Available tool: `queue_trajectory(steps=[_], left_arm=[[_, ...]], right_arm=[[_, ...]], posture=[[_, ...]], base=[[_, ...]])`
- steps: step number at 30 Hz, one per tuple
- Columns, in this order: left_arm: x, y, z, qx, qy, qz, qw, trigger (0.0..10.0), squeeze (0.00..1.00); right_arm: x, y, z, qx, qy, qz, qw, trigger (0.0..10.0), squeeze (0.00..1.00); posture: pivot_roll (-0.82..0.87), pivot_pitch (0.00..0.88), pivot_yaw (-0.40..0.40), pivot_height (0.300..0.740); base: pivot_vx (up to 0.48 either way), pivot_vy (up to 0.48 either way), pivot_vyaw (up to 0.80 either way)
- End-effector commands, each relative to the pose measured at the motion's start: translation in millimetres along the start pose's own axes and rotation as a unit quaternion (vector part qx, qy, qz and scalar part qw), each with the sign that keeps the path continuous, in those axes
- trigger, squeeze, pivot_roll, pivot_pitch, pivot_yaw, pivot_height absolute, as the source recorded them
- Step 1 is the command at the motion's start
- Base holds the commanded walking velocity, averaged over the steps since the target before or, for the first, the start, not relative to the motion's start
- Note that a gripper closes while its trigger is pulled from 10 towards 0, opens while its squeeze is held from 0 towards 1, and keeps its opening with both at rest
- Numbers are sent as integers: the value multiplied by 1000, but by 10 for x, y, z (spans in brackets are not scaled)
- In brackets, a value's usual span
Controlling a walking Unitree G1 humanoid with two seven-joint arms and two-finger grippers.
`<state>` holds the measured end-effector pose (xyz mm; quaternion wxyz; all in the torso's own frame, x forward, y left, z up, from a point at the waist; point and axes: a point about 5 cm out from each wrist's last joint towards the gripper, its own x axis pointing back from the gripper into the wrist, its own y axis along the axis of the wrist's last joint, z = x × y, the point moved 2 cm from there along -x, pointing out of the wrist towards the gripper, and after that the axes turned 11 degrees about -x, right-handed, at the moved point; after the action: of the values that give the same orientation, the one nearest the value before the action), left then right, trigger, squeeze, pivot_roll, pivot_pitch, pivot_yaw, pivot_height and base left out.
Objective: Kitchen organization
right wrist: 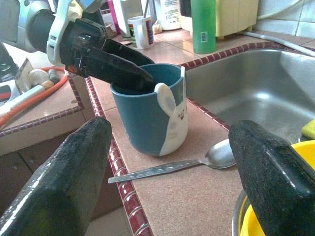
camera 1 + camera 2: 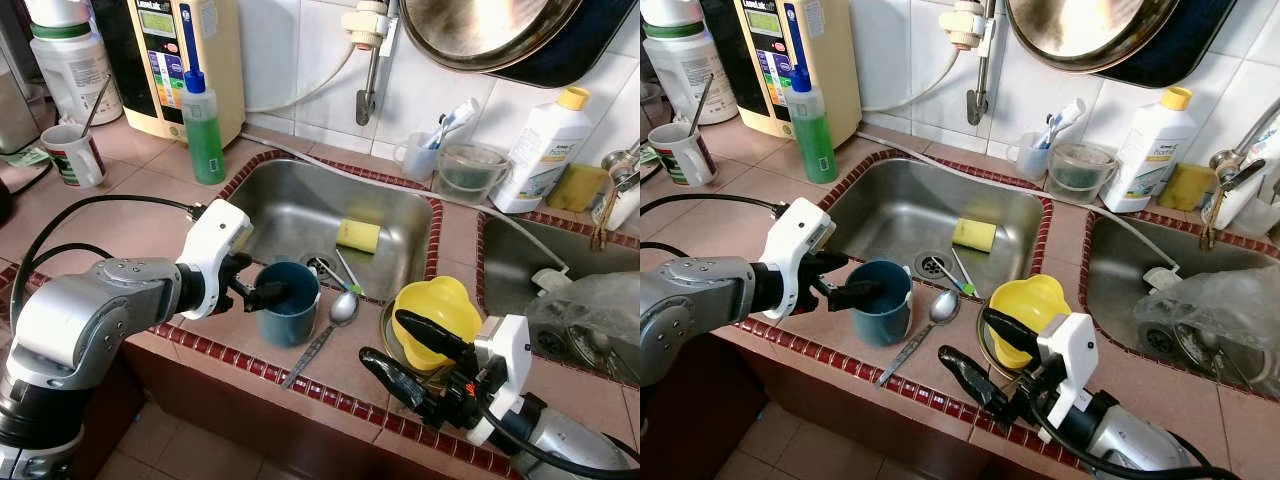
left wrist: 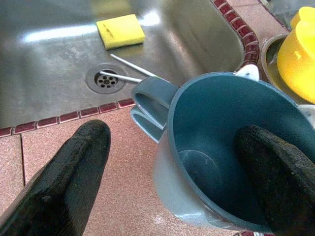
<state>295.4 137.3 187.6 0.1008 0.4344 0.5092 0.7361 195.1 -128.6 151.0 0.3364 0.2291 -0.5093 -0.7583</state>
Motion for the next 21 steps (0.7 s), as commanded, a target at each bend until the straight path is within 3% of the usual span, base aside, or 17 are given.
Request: queue_trajectory(steps=[1,5,6,7,8,9,10,21], left_arm=[[-32,-12,-1,-4,2,19,1000,10000,0],[-56,1,-16,-16,0,25,1000,10000,0],[-60,4,-21,-18,0,27,999,7294,0],[-65,5,-23,-25,0,31,999,5529,0],[-74,12,-22,-30,1,34,999,4275,0],[-74,12,-22,-30,1,34,999,4275,0],[-81,16,-24,-31,-2,33,999,118,0],[-92,46,-30,-49,-15,40,998,0,0]], right_arm=[[-6,47,34,8,6,-10,1000,10000,0],[-8,51,31,8,4,-11,1000,10000,0],[-8,51,31,9,4,-11,1000,10000,0],[-9,52,29,8,4,-11,1000,10000,0],[-12,57,22,9,2,-12,1000,10000,0],[-12,57,22,9,2,-12,1000,10000,0],[-16,58,21,10,1,-14,1000,10000,0],[-27,64,16,10,-4,-22,1000,10000,0]], posture=[[66,3,-34,740],[67,5,-31,740],[67,5,-31,740],[67,3,-30,740],[66,2,-29,740],[66,2,-29,740],[65,1,-28,740],[60,0,-14,740]], base=[[0,0,0],[0,0,0],[0,0,0],[0,0,0],[0,0,0],[0,0,0],[0,0,0],[0,0,0]])
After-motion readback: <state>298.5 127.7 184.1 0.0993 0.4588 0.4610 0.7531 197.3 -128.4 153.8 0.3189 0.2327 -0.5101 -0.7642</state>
